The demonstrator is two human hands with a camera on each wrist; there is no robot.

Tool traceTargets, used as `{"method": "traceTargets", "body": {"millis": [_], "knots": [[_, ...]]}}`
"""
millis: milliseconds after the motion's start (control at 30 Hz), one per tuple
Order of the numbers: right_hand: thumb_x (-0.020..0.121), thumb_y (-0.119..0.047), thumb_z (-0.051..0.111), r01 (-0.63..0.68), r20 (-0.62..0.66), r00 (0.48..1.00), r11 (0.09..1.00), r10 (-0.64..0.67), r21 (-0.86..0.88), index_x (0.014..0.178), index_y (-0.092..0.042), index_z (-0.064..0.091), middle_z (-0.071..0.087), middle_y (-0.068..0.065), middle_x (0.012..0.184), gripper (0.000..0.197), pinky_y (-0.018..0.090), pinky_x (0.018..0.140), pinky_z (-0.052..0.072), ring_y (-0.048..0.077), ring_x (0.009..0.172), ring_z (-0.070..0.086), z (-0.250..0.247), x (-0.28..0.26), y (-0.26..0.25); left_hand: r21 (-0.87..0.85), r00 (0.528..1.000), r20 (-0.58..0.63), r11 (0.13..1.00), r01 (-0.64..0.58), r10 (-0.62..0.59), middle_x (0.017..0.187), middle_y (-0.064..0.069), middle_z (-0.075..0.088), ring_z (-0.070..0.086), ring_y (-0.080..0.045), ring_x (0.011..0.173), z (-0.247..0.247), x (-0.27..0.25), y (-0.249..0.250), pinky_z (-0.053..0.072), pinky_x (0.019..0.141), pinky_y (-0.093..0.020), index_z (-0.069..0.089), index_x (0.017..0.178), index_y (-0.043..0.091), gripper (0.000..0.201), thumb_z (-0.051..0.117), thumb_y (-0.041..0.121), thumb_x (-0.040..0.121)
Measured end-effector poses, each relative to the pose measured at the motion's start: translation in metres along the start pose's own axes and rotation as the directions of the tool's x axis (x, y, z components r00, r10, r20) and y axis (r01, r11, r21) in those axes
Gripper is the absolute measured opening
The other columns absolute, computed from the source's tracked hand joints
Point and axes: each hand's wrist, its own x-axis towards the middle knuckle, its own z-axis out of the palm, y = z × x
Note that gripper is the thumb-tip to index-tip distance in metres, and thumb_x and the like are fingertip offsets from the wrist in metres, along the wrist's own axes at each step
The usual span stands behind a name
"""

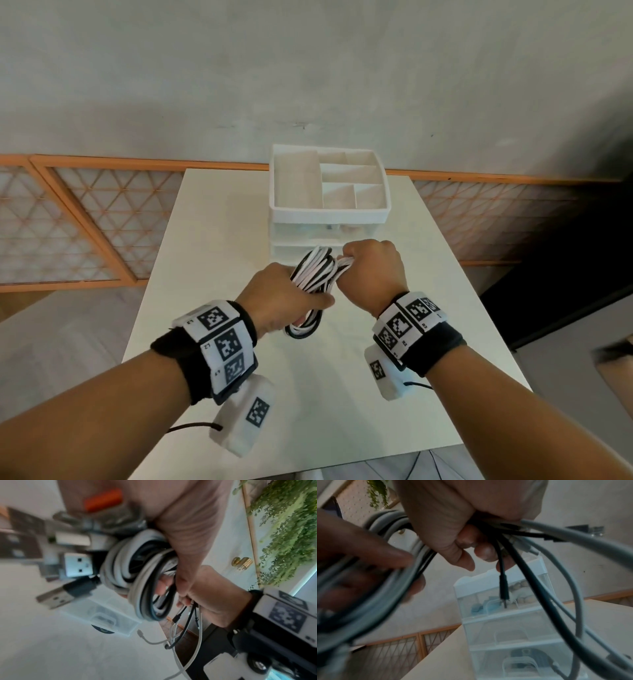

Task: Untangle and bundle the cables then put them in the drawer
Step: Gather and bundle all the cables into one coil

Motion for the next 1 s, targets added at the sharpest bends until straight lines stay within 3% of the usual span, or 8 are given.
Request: {"method": "traceTargets", "body": {"millis": [233,333,433,567,733,867,933,1000], "knots": [[0.075,-0.015,0.068,0.154,-0.036,0.988,0.958,-0.150,0.242,0.052,-0.021,0.043,0.043,-0.005,0.047,0.035,0.027,0.048,0.035,0.013,0.046,0.041,-0.007,-0.001,0.001,-0.070,0.989,-0.022,0.986,-0.150,0.148,0.079,0.000,0.077,0.071,-0.023,0.081,-0.007,-0.001,0.001,0.056,0.078,-0.038,0.073,0.086,0.020,0.021,0.064,0.028,0.068],[0.087,-0.027,0.072,0.200,0.070,0.969,0.920,-0.236,0.336,0.088,-0.021,0.068,0.065,-0.009,0.071,0.007,0.016,0.060,0.044,0.004,0.063,0.059,-0.018,-0.002,0.011,-0.086,0.976,-0.126,0.978,-0.191,0.180,0.079,-0.003,0.075,0.067,-0.025,0.074,-0.017,0.002,0.000,0.054,0.069,-0.038,0.069,0.091,0.025,0.024,0.061,0.023,0.069],[0.091,-0.036,0.064,0.144,0.126,0.966,0.875,-0.226,0.463,0.119,-0.025,0.069,0.074,0.011,0.090,0.031,0.036,0.071,0.055,0.022,0.074,0.067,-0.018,0.000,0.024,-0.143,0.966,-0.219,0.974,-0.175,0.141,0.074,-0.004,0.075,0.065,-0.017,0.066,-0.024,0.006,-0.002,0.051,0.066,-0.032,0.065,0.087,0.023,0.010,0.063,0.013,0.085],[0.091,-0.021,0.068,0.126,-0.015,0.989,0.768,-0.150,0.628,0.110,-0.034,0.076,0.076,0.016,0.086,0.024,0.048,0.078,0.056,0.044,0.083,0.067,0.001,-0.010,0.013,-0.193,0.952,-0.270,0.960,-0.201,0.145,0.068,-0.003,0.072,0.066,-0.015,0.063,-0.017,0.007,-0.005,0.051,0.065,-0.028,0.063,0.091,0.023,0.014,0.068,0.036,0.090],[0.097,-0.014,0.064,0.150,-0.161,0.986,0.709,-0.052,0.689,0.122,-0.020,0.072,0.077,-0.005,0.107,0.027,0.031,0.090,0.058,0.009,0.096,0.073,0.022,-0.021,-0.013,-0.163,0.939,-0.272,0.952,-0.260,0.210,0.086,-0.003,0.068,0.064,-0.018,0.076,-0.014,0.010,-0.002,0.054,0.073,-0.037,0.058,0.106,0.020,0.080,0.064,0.085,0.060],[0.091,-0.001,0.057,0.338,-0.300,0.933,0.772,-0.199,0.539,0.080,-0.002,0.069,0.065,0.008,0.067,0.017,0.037,0.055,0.049,0.025,0.061,0.057,0.032,-0.034,-0.031,-0.360,0.959,-0.253,0.908,-0.215,0.127,0.079,-0.001,0.064,0.066,-0.015,0.071,-0.012,0.011,0.006,0.053,0.061,-0.028,0.054,0.099,0.011,0.080,0.071,0.079,0.060],[0.088,0.002,0.057,0.396,-0.325,0.908,0.797,-0.266,0.456,0.071,-0.001,0.060,0.059,0.007,0.067,0.018,0.032,0.057,0.042,0.019,0.064,0.051,0.039,-0.036,-0.035,-0.487,0.970,-0.228,0.852,-0.192,0.088,0.074,-0.002,0.060,0.062,-0.015,0.066,-0.011,0.009,0.009,0.050,0.055,-0.023,0.054,0.092,0.010,0.053,0.076,0.055,0.076],[0.089,0.000,0.060,0.421,-0.271,0.906,0.763,-0.326,0.490,0.086,-0.003,0.068,0.063,0.005,0.090,0.009,0.030,0.071,0.049,0.016,0.084,0.058,0.040,-0.036,-0.034,-0.550,0.969,-0.241,0.814,-0.185,0.058,0.078,-0.011,0.065,0.067,-0.020,0.070,-0.013,0.008,0.009,0.054,0.056,-0.026,0.060,0.096,0.002,0.037,0.075,0.035,0.085]]}}
